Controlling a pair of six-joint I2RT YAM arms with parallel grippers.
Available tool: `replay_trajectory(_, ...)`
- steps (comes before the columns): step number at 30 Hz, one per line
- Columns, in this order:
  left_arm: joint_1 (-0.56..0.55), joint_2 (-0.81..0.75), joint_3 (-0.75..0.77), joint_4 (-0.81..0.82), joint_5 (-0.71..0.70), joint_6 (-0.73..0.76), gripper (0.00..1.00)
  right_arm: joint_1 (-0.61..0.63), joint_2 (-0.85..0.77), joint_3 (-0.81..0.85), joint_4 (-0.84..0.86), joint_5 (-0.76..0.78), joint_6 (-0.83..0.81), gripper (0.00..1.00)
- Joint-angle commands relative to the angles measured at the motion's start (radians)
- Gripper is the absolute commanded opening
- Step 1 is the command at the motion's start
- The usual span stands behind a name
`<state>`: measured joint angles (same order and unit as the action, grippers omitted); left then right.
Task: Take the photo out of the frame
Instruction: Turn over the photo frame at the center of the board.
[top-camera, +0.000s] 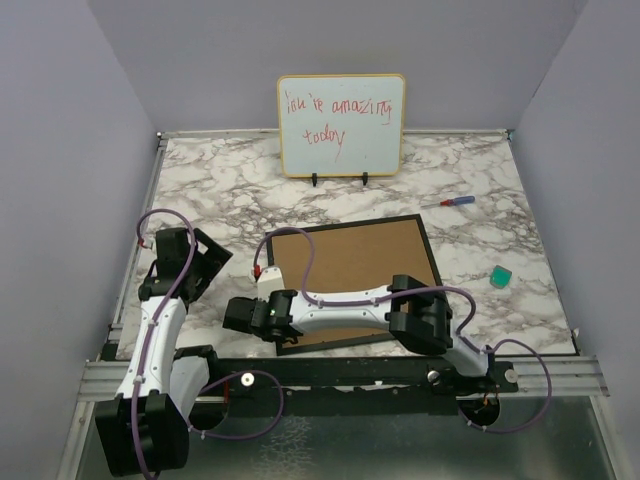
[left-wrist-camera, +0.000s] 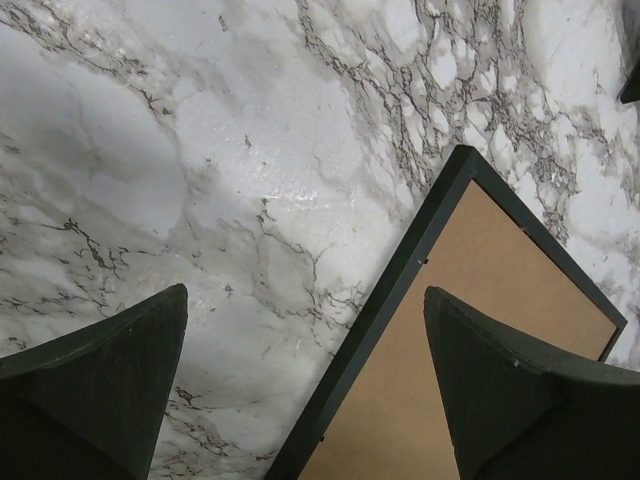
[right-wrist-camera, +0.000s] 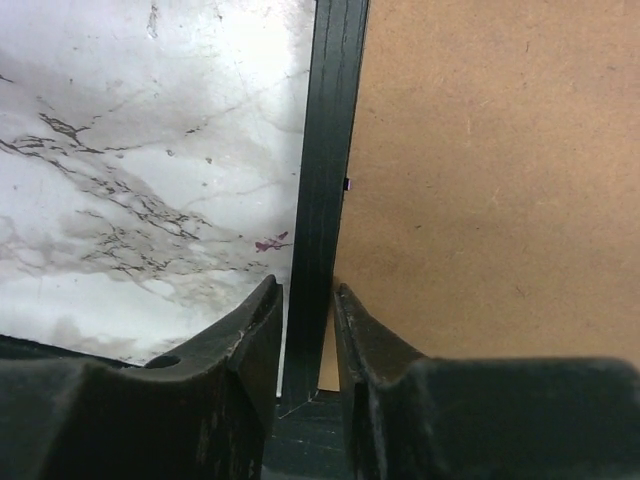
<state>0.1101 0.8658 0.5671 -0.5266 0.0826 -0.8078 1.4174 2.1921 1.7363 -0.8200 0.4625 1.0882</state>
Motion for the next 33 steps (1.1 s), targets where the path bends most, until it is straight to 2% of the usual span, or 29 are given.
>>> replay_trajectory(1, 0.008, -0.009, -0.015, -0.007, 0.026, -0.006, 0.99, 0.013, 0.074, 0.028, -0.126, 0.081, 0.032, 0.26)
replay_trajectory(5, 0.007, -0.012, -0.016, -0.007, 0.032, -0.007, 0.99, 0.012, 0.089, 0.06, -0.126, 0.088, 0.02, 0.09)
replay_trajectory(10, 0.008, -0.01, -0.016, 0.004, 0.059, 0.001, 0.99, 0.01, 0.02, 0.086, -0.078, 0.106, -0.023, 0.01)
replay_trajectory(15, 0.008, -0.041, -0.057, 0.144, 0.246, 0.026, 0.99, -0.004, -0.124, 0.052, 0.015, 0.09, -0.051, 0.0)
replay_trajectory(19, 0.008, -0.072, -0.148, 0.359, 0.43, -0.059, 0.99, -0.006, -0.23, -0.025, 0.103, 0.077, -0.069, 0.0)
replay_trajectory(23, 0.008, -0.072, -0.23, 0.587, 0.58, -0.159, 0.99, -0.007, -0.265, -0.034, 0.088, 0.086, -0.063, 0.01)
replay_trajectory(33, -0.004, -0.123, -0.243, 0.716, 0.7, -0.215, 0.99, -0.028, -0.389, -0.14, 0.218, 0.064, -0.072, 0.0)
